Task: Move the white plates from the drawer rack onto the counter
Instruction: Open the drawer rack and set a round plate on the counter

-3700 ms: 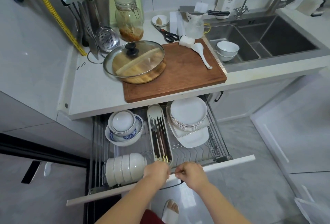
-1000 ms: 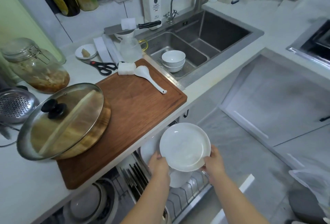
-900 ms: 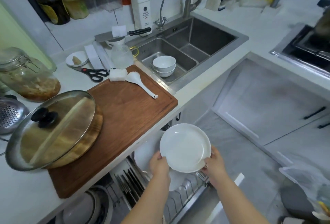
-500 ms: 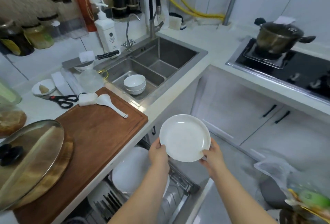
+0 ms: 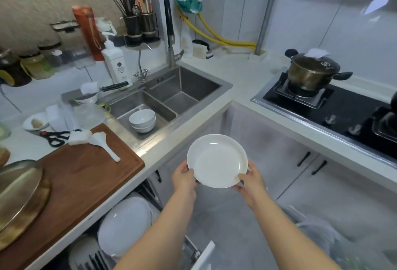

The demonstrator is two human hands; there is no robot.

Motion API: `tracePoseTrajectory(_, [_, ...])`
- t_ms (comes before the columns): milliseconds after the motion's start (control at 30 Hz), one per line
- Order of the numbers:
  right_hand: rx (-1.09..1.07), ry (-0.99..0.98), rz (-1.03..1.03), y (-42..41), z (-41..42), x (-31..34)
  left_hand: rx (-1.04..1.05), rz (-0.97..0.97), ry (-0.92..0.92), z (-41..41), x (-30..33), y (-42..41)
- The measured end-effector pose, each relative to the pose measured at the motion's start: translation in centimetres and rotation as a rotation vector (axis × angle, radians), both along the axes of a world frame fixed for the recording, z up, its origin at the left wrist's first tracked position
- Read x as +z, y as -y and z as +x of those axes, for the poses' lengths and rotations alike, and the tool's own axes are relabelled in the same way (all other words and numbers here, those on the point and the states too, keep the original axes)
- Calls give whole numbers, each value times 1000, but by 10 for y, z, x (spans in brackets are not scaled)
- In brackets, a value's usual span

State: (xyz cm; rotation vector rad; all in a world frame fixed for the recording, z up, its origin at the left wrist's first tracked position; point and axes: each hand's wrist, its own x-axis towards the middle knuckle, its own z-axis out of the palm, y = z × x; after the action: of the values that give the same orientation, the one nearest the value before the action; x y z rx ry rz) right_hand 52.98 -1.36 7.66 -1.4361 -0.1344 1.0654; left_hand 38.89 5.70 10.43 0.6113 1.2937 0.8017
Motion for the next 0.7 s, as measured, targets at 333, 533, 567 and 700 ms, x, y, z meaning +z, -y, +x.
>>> tracePoseTrajectory(333, [-3,-22,-2,0,69,28,-20,13,30,64,26,-4])
tracePoseTrajectory(533, [-42,2,8,-16,93,46,-86,17,36,93,31,-32])
tracePoseTrajectory(567, [-51,6,12,-19,96,48,-90,19,40,96,32,-37])
tracePoseTrajectory(700, [-101,14,48,-37,110,50,-118,38,66,114,39,-58])
